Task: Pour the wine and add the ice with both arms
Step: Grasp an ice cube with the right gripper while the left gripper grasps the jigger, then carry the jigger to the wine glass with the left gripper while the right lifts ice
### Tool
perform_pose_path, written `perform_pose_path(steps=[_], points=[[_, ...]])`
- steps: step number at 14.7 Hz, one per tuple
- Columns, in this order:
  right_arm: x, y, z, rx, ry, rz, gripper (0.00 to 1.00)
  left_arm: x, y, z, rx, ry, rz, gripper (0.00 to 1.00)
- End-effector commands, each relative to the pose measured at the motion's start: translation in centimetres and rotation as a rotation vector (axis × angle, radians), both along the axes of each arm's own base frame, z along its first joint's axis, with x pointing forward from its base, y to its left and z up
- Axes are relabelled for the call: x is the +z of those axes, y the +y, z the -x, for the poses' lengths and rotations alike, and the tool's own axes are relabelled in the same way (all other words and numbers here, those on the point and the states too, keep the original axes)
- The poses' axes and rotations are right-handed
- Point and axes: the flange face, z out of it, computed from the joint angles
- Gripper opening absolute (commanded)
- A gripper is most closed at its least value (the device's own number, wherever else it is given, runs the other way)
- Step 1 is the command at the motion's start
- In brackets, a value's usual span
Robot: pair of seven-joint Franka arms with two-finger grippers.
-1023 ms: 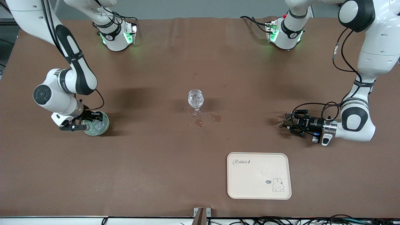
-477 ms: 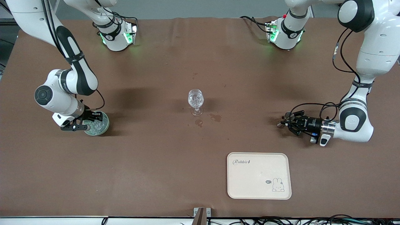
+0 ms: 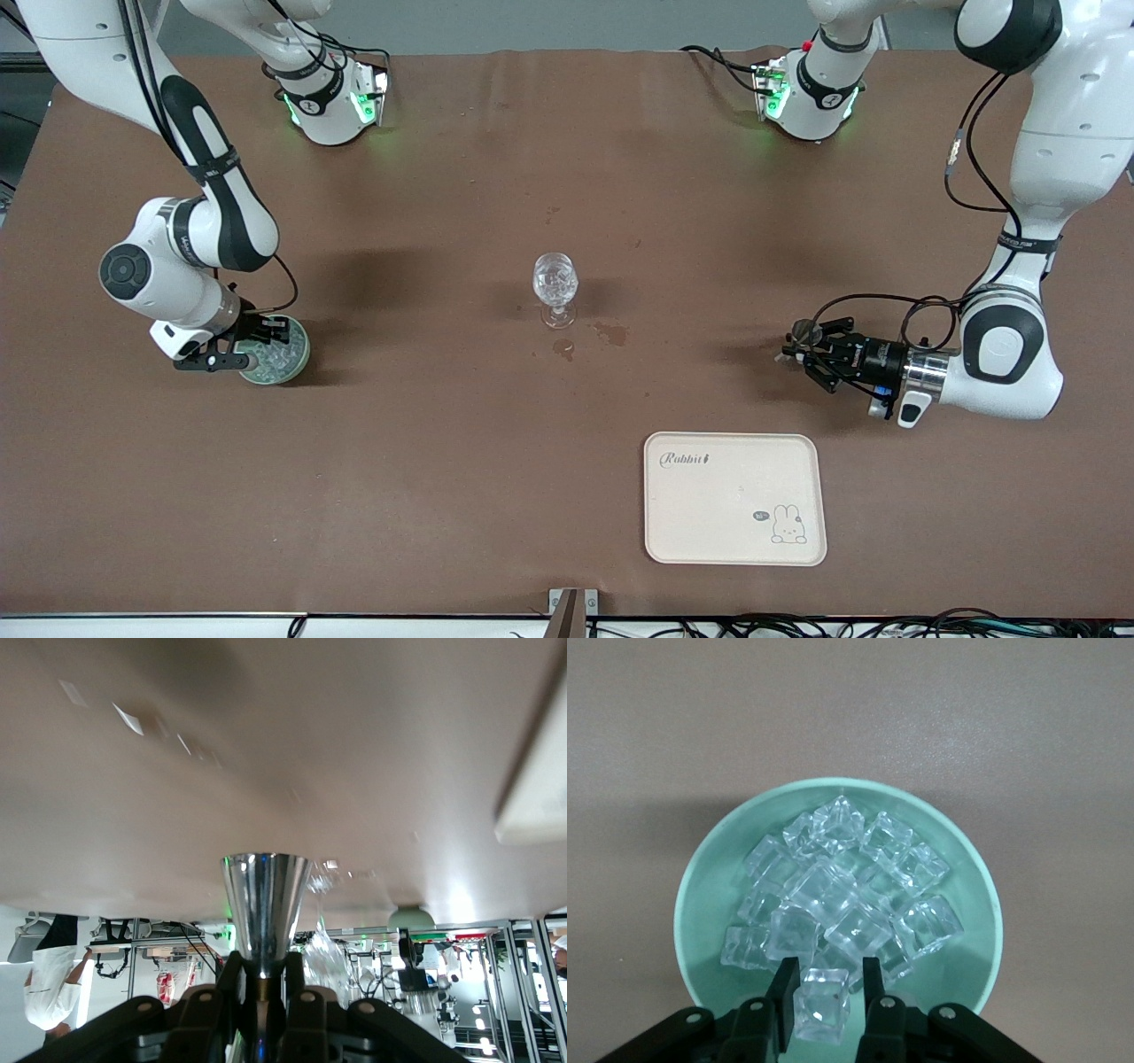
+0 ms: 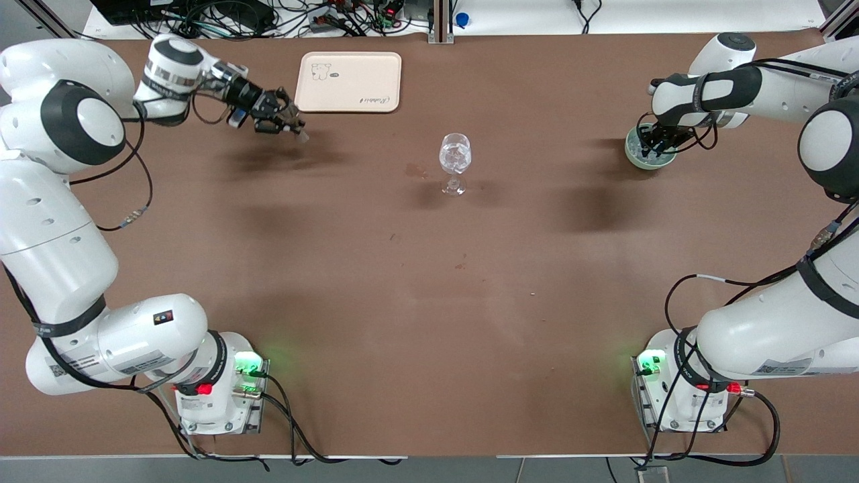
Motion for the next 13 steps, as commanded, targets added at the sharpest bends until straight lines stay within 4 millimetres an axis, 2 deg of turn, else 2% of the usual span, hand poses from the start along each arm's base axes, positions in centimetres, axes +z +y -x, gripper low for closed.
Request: perform_pose_path(steps=[1,4,7,8,11,13], points=[[0.1,0.1,0.2,-0.016,0.000,-0.002,0.12,7.1,-4.5,0.2,-0.057,-0.025,-0.087,0.00],[1.5,0.0,-0.8,-0.017,0.036,-0.008,0.01,10.9,-10.2,1.0,-0.102,-0.026,-0.196,0.00],[5.1,-0.1,-2.9,-0.017,0.089,-0.018,0.00,13.4,-14.6,1.6,-0.083,-0.013,-0.274,0.00],[7.1,-0.2,-3.7,-0.016,0.103,-0.024,0.00,14.1,-16.8,2.1,-0.083,-0.010,-0.294,0.00],[15.6,-0.9,-5.8,-0.107,0.036,-0.008,0.00,15.7,-23.2,3.8,-0.061,-0.005,-0.394,0.00],[20.9,-1.6,-6.8,-0.144,0.019,-0.003,0.00,16.7,-28.3,5.2,-0.053,-0.025,-0.498,0.00]])
